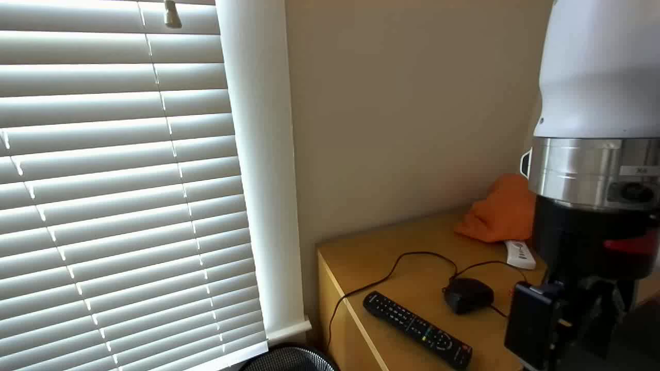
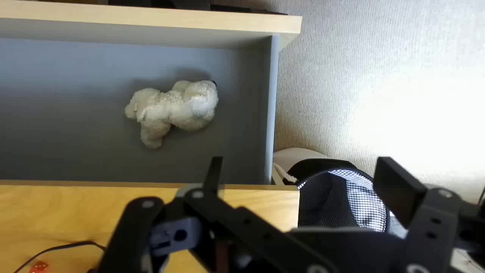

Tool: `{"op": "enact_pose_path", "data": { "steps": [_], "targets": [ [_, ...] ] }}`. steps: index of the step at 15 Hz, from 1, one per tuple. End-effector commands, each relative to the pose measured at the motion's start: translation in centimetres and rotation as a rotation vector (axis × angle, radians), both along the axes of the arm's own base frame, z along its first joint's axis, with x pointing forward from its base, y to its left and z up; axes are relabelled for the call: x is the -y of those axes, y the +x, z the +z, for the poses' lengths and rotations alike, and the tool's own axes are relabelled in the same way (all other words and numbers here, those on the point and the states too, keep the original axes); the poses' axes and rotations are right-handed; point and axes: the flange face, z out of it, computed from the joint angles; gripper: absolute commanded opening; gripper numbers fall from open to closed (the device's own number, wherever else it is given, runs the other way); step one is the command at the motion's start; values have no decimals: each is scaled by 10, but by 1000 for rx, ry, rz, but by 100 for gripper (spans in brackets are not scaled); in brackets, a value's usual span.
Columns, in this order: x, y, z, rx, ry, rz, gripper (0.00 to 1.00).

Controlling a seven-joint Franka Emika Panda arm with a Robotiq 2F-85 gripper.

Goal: Place the orange towel in the top drawer

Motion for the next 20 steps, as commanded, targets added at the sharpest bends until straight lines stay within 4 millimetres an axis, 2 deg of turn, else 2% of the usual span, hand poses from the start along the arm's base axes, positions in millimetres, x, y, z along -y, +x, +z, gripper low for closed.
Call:
{"op": "enact_pose_path", "data": {
  "steps": [1, 9, 11, 13, 17, 20],
  "targets": [
    [0, 0, 1, -1, 0, 0, 100],
    [0, 0, 1, -1, 0, 0, 100],
    [10, 27, 9, 34, 32, -42, 100],
    [32, 61, 24, 113, 61, -117, 100],
    [92, 131, 45, 276, 104, -266, 100],
    [144, 170, 51, 331, 89, -343, 100]
  ]
}}
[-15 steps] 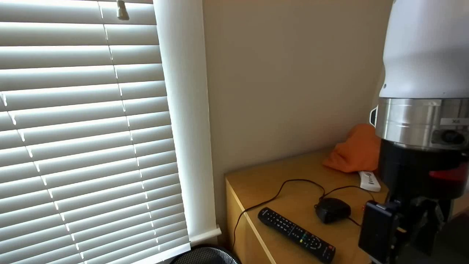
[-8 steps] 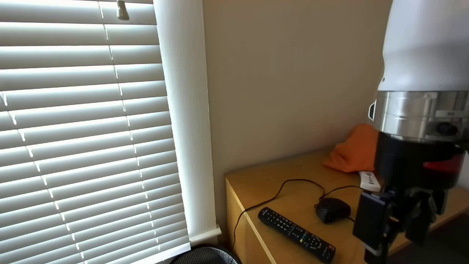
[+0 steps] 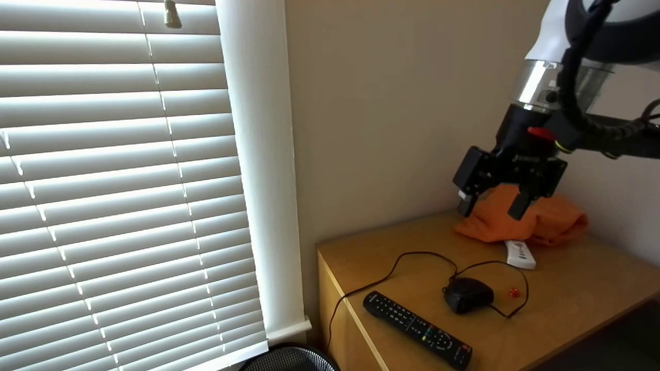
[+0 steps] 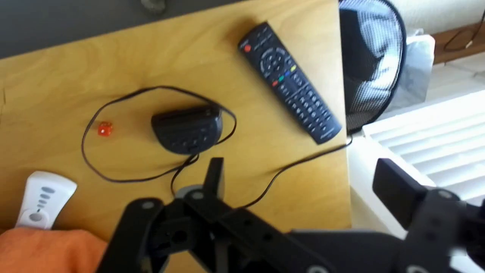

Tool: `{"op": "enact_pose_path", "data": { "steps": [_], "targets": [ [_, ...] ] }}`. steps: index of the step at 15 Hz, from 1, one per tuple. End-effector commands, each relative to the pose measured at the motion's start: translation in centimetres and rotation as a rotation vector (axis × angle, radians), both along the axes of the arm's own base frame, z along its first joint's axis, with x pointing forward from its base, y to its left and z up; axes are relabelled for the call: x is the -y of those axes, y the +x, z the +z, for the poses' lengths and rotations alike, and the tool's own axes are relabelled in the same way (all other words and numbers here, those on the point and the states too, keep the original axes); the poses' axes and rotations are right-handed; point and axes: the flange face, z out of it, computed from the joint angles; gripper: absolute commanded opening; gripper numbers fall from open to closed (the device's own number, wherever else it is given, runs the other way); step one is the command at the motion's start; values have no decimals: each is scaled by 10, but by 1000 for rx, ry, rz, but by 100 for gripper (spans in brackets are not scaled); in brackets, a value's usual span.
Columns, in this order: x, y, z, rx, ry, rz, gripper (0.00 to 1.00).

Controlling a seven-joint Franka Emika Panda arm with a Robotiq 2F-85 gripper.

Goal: Place the orange towel in the top drawer

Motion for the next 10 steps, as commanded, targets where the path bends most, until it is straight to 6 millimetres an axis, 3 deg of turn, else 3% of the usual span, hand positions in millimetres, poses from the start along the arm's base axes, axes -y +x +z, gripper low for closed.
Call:
{"op": "enact_pose_path", "data": {
  "steps": [1, 5, 10],
  "targets": [
    [55, 47, 3, 32, -10, -85, 100],
    [133, 74, 9, 71, -16, -243, 100],
    [226, 80, 1, 123, -59, -458, 100]
  ]
}}
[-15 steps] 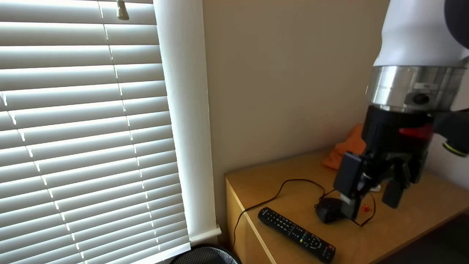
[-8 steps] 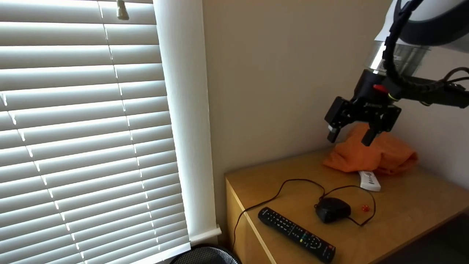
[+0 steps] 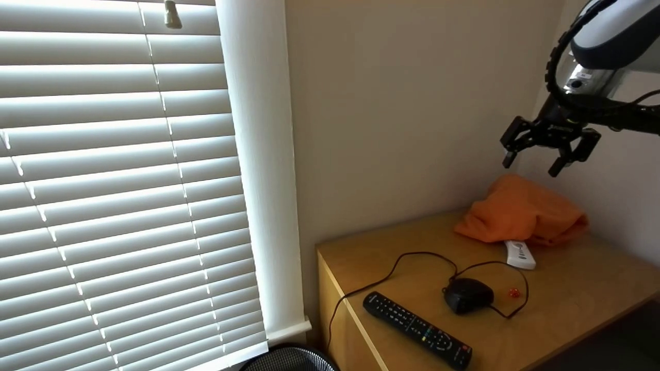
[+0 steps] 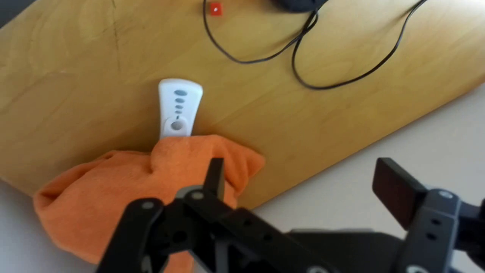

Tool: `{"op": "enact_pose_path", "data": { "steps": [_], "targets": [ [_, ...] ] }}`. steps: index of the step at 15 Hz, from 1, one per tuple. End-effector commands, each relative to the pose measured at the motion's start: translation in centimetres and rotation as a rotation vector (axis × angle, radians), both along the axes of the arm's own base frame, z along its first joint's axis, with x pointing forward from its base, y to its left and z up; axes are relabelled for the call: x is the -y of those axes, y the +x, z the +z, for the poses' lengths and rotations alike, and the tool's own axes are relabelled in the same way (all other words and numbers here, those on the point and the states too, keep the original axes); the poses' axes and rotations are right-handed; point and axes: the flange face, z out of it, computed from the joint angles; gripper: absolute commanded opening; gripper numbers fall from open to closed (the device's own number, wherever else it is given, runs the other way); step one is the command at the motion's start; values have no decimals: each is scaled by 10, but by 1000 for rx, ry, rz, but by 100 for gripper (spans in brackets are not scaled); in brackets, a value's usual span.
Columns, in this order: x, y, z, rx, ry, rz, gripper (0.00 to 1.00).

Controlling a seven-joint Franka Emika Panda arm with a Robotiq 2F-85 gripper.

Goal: Place the orange towel in the top drawer

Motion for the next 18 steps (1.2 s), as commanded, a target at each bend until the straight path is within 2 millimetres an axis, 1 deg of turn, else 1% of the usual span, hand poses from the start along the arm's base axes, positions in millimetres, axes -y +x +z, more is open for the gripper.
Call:
{"op": "enact_pose_path", "data": {
  "steps": [1, 3, 5, 7, 9, 10, 12, 13, 18],
  "targets": [
    [51, 7, -15, 30, -38, -138, 100],
    [77, 8, -33, 41, -55, -199, 100],
    [100, 10, -54, 59, -85, -271, 100],
    [117, 15, -77, 101, -131, -327, 100],
    [126, 25, -97, 162, -157, -359, 100],
    [120, 13, -81, 126, -133, -321, 100],
    [125, 19, -99, 151, -149, -338, 100],
    [126, 22, -103, 152, -150, -341, 100],
    [126, 26, -97, 167, -152, -344, 100]
  ]
}}
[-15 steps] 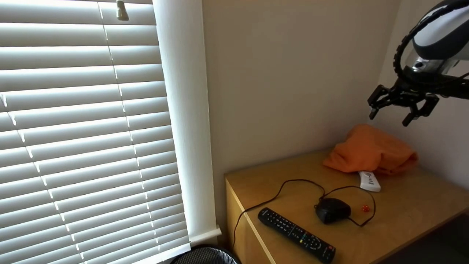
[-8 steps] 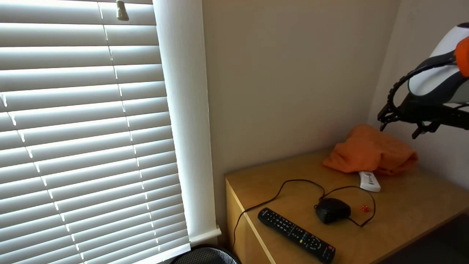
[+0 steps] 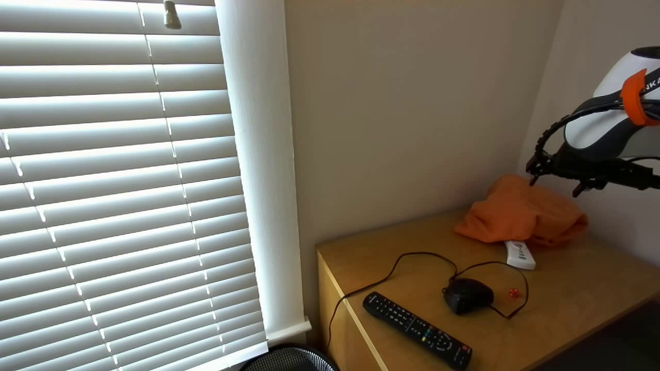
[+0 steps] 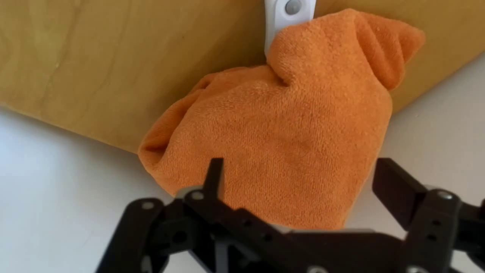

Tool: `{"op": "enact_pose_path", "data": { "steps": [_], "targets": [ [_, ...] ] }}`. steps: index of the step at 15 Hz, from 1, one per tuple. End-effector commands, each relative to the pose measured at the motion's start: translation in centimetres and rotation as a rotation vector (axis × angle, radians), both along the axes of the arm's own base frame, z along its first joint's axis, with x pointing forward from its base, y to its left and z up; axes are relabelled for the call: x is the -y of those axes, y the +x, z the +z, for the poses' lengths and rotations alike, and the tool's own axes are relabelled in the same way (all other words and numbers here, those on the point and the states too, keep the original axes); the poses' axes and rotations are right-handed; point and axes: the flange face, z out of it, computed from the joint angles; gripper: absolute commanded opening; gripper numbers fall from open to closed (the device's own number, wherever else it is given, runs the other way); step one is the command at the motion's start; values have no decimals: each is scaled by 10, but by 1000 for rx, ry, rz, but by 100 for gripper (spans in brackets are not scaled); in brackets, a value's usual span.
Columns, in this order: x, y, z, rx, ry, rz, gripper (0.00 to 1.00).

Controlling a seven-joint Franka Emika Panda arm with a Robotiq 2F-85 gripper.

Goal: Place the orange towel in the top drawer

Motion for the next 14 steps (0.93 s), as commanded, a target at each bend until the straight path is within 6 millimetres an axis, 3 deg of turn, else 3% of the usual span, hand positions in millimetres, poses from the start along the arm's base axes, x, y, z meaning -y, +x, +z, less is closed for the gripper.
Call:
{"op": "enact_pose_path", "data": {
  "steps": [1, 4, 10, 14],
  "targets": [
    [1, 0, 0, 0, 0, 1, 100],
    [-1, 3, -5, -11, 23, 5, 100],
    [-10, 29, -54, -35, -17, 70, 100],
    [-8, 48, -75, 18, -72, 115, 100]
  ]
}}
